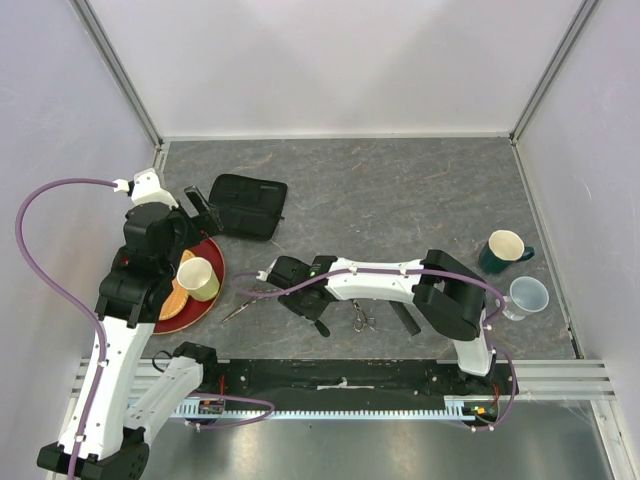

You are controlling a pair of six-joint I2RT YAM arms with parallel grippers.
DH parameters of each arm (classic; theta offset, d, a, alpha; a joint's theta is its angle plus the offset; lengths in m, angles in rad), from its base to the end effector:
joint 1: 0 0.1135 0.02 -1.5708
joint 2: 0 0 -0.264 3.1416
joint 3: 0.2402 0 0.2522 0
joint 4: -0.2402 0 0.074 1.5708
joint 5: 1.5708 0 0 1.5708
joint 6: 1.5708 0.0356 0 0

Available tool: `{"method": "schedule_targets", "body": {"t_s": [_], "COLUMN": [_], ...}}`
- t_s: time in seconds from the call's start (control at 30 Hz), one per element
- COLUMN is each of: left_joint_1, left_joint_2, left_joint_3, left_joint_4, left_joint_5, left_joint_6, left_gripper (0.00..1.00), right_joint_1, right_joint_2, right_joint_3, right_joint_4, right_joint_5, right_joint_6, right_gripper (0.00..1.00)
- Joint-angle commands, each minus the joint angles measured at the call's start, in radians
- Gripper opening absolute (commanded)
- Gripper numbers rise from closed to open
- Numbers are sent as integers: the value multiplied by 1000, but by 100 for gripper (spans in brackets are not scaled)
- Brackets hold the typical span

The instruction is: Sort the hair-cutting tools

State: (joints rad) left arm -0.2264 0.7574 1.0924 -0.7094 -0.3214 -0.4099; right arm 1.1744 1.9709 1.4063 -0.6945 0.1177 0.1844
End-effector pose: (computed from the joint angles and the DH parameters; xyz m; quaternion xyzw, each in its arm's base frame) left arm 0.1390 -0.0205 0.3927 -0.1645 0.8040 -0.0483 0.5694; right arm 0.1565 0.3631 0.1722 -0.4604 0.8721 0.0522 0.1571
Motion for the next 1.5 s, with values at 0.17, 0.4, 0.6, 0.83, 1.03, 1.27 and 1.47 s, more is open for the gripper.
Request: {"method": "schedule_targets", "body": {"t_s": [0.17,0.4,0.6,0.83,1.03,1.27,1.47], "left_joint_1": [2,4,2,4,4,2,2], "left_joint_2": [-9,-13,-17,-20,-20,-18,-17], "left_joint_3": [-5,-5,-5,-6,-6,-8,-8], "left_joint_4": [24,24,24,24,24,22,24], "left_joint_5": [-19,-22,-25,-27,-27,-25,-22], "left_joint_6": [-24,-24,-23,-21,-21,-21,-23], "left_gripper": [100,100,100,100,100,100,100], "right_joint_1": [13,11,11,11,11,8,-16], "right_joint_2": [-11,43,83,109,97,45,-16], "right_joint_3": [26,36,39,40,46,49,39], "right_joint_4": [-10,-53,-72,-83,-91,-105,-108], "right_joint_5": [-24,-55,-46,-27,14,98,137], "right_joint_6": [58,61,61,58,56,73,86], "right_gripper": [51,49,44,16,6,3,3]}}
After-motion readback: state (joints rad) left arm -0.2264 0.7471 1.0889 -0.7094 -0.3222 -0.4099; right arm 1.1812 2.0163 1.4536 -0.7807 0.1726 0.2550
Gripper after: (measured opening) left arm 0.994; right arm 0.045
